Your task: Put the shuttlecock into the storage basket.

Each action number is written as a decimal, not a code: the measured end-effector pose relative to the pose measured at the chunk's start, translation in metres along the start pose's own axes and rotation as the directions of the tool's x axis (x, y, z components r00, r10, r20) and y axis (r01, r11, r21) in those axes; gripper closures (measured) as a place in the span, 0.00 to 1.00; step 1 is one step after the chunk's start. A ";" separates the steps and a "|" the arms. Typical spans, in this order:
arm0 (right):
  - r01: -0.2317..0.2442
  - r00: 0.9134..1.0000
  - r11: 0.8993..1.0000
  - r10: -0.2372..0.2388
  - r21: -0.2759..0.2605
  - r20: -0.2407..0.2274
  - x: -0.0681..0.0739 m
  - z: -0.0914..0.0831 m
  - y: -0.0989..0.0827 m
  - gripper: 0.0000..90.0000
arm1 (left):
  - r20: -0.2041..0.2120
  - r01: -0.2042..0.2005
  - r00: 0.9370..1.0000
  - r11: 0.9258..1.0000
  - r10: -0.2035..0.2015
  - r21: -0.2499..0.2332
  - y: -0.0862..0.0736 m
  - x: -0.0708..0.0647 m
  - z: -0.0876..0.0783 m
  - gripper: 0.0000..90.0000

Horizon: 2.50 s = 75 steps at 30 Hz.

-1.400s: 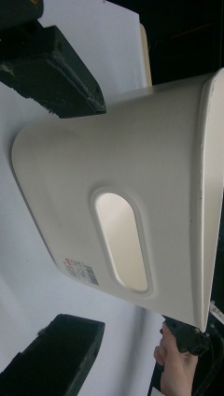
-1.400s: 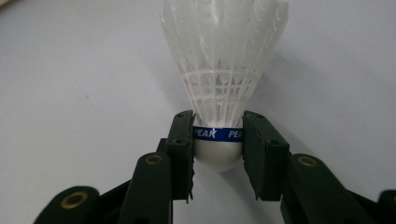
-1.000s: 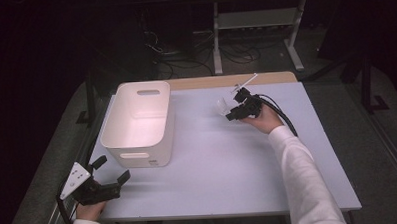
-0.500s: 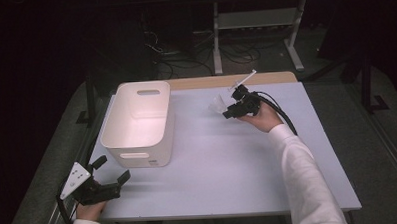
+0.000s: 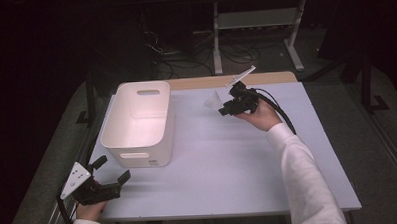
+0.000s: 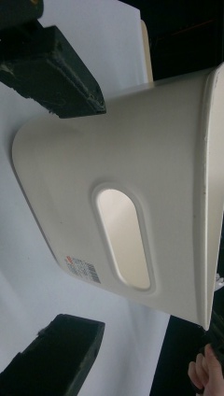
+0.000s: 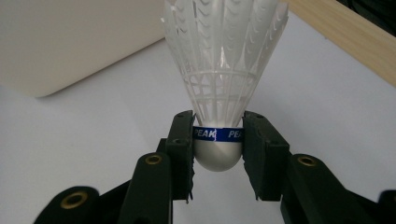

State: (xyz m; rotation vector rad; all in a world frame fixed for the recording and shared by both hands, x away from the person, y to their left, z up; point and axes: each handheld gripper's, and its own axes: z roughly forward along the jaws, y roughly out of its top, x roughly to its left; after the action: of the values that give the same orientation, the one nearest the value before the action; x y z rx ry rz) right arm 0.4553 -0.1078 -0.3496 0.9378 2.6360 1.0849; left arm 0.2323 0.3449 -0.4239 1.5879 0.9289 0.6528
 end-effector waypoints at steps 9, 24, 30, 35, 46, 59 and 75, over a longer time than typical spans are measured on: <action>0.013 1.000 0.999 -0.013 -0.030 -0.006 0.008 -0.009 0.009 0.71 | 0.001 -0.006 1.000 1.000 0.006 0.004 0.000 0.000 0.000 0.00; 0.050 0.999 0.997 -0.051 -0.057 -0.010 0.023 -0.021 0.025 0.71 | -0.001 -0.025 1.000 0.999 0.025 0.021 0.000 0.002 -0.002 0.00; 0.076 0.997 0.995 -0.076 -0.067 0.001 0.025 -0.023 0.034 0.71 | 0.001 -0.009 1.000 1.000 0.009 0.003 0.000 0.001 0.000 0.00; 0.082 0.997 0.994 -0.082 -0.073 0.002 0.031 -0.024 0.040 0.71 | 0.003 -0.003 1.000 1.000 0.003 -0.004 0.000 0.000 0.000 0.00; 0.114 0.993 0.989 -0.116 -0.094 -0.015 0.041 -0.027 0.048 0.71 | 0.000 -0.006 1.000 1.000 0.006 -0.002 0.000 0.000 0.000 0.00; 0.146 0.987 0.982 -0.152 -0.121 -0.044 0.061 -0.026 0.060 0.71 | 0.000 -0.009 1.000 1.000 0.009 -0.001 0.000 0.000 -0.001 0.00; 0.159 0.983 0.976 -0.171 -0.150 -0.073 0.071 -0.024 0.071 0.71 | 0.003 0.001 1.000 1.000 -0.001 -0.006 0.000 0.000 0.000 0.00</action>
State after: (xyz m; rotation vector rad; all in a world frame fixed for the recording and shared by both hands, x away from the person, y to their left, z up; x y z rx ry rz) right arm 0.4253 -0.0409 -0.2772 0.6449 2.6045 1.2778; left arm 0.2323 0.3450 -0.4240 1.5827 0.9244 0.6522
